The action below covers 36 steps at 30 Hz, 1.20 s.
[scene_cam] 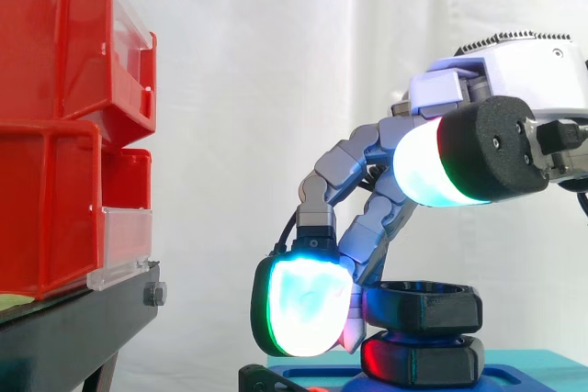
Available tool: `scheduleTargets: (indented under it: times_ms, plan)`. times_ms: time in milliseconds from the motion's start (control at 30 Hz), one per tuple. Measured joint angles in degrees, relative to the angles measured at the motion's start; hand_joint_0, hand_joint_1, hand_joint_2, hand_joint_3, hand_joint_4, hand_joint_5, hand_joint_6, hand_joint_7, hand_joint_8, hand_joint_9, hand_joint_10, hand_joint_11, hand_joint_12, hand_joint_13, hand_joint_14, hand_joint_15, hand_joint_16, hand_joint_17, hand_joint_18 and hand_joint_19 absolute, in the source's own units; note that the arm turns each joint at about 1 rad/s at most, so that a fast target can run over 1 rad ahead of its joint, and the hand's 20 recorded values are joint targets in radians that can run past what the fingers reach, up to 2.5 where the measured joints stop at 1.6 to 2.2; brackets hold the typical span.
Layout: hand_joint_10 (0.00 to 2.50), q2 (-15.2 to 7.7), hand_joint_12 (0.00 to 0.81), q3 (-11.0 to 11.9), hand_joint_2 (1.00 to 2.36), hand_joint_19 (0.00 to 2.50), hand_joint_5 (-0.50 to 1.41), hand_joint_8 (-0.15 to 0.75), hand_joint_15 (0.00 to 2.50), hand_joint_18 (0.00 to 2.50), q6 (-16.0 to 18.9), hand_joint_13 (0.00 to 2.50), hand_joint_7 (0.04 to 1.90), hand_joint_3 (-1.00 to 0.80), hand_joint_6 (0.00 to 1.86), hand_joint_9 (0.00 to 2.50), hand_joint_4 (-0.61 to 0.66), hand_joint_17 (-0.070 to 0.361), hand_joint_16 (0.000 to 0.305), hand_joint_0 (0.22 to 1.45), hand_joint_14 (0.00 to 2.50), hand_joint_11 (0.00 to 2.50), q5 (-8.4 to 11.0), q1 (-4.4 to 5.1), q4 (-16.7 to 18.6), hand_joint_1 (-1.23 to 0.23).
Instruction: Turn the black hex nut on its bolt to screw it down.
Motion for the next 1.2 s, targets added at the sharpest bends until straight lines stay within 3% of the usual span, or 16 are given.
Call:
scheduleTargets:
  times_ms: [467, 867, 1200]
  plan:
    - [0.01, 0.0, 0.416, 0.0, 1.0, 0.35, -0.21, 0.398, 0.29, 0.91, -0.1, 0.85, 0.73, -0.5, 0.9, 0.81, 0.36, 0.127, 0.056, 0.49, 0.01, 0.66, -0.05, -0.07, -1.2, -0.28]
    - [0.01, 0.0, 0.415, 0.0, 1.0, 0.35, -0.21, 0.398, 0.29, 0.92, -0.1, 0.85, 0.72, -0.5, 0.9, 0.81, 0.36, 0.127, 0.056, 0.49, 0.01, 0.66, -0.39, -0.79, -3.6, -0.28]
    - [0.02, 0.0, 0.415, 0.3, 1.0, 0.35, -0.21, 0.399, 0.29, 0.92, -0.1, 0.86, 0.72, -0.5, 0.88, 0.81, 0.36, 0.128, 0.057, 0.49, 0.01, 0.66, -2.07, -1.65, -3.7, -0.28]
